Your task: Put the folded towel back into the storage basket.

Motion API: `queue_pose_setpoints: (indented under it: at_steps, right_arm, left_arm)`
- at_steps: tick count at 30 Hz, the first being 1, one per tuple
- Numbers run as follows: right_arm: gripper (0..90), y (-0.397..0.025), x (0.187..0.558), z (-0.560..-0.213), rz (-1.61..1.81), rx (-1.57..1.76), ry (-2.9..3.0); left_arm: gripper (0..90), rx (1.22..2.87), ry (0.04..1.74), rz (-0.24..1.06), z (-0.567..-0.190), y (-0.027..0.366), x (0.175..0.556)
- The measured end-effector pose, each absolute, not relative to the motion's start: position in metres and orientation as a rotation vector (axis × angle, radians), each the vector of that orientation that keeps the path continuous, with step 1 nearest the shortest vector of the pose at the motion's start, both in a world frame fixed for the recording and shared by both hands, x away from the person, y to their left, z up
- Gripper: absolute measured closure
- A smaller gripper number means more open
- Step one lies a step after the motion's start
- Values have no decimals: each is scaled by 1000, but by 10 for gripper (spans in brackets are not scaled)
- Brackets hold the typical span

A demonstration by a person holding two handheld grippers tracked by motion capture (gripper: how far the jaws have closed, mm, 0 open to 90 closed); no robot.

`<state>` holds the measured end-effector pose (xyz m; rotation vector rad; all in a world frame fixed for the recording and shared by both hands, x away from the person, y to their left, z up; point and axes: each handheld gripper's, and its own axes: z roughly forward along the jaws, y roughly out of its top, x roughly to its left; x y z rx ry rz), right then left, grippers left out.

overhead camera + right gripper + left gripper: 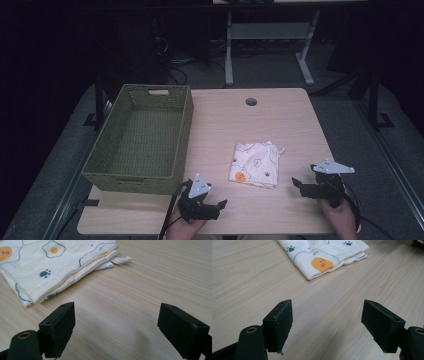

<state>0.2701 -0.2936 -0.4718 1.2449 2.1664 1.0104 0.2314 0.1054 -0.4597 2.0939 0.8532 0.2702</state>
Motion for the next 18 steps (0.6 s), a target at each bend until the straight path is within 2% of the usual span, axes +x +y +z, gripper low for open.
queue_pose_setpoints:
  at_steps: [10, 18]
  right_arm:
    - [142, -285, 268, -471, 992, 1221, 2171]
    - [143, -288, 265, -468, 1016, 1229, 2147]
  left_arm:
    - [257, 2091, 857, 258, -455, 106, 231]
    - [257, 2176, 794, 272, -442, 88, 237]
